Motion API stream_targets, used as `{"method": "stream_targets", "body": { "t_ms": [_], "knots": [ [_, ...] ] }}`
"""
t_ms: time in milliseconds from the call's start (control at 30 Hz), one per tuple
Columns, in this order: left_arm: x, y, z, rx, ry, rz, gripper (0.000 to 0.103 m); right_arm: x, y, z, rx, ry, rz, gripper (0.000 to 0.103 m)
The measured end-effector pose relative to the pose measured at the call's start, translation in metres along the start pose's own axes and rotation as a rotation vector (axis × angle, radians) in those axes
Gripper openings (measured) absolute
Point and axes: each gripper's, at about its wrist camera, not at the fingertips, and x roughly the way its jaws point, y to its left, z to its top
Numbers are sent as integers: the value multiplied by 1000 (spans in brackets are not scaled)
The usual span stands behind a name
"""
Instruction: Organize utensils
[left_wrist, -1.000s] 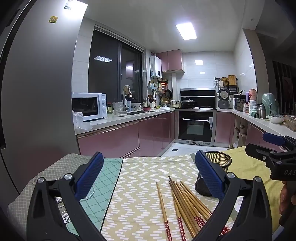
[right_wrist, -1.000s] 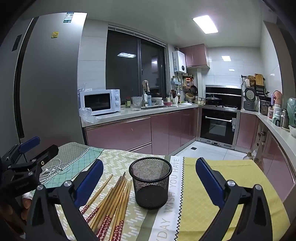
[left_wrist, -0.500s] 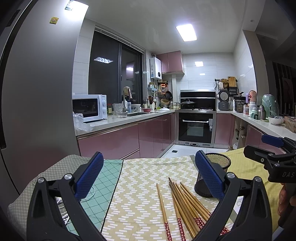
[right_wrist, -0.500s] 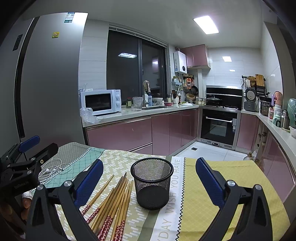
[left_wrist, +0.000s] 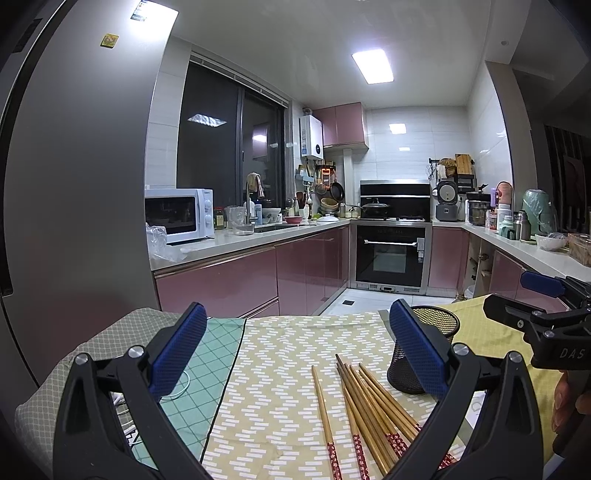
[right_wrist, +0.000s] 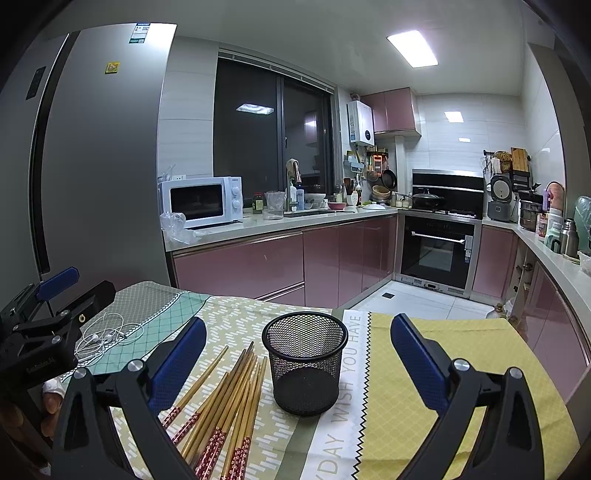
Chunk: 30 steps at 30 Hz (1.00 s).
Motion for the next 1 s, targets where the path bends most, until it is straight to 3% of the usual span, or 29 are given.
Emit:
{"method": "stream_targets", "body": {
  "t_ms": [1000],
  "knots": [
    [-4, -2, -3, -3, -2, 1, 98, -2, -1, -2, 5, 2, -1, 97]
  ]
}}
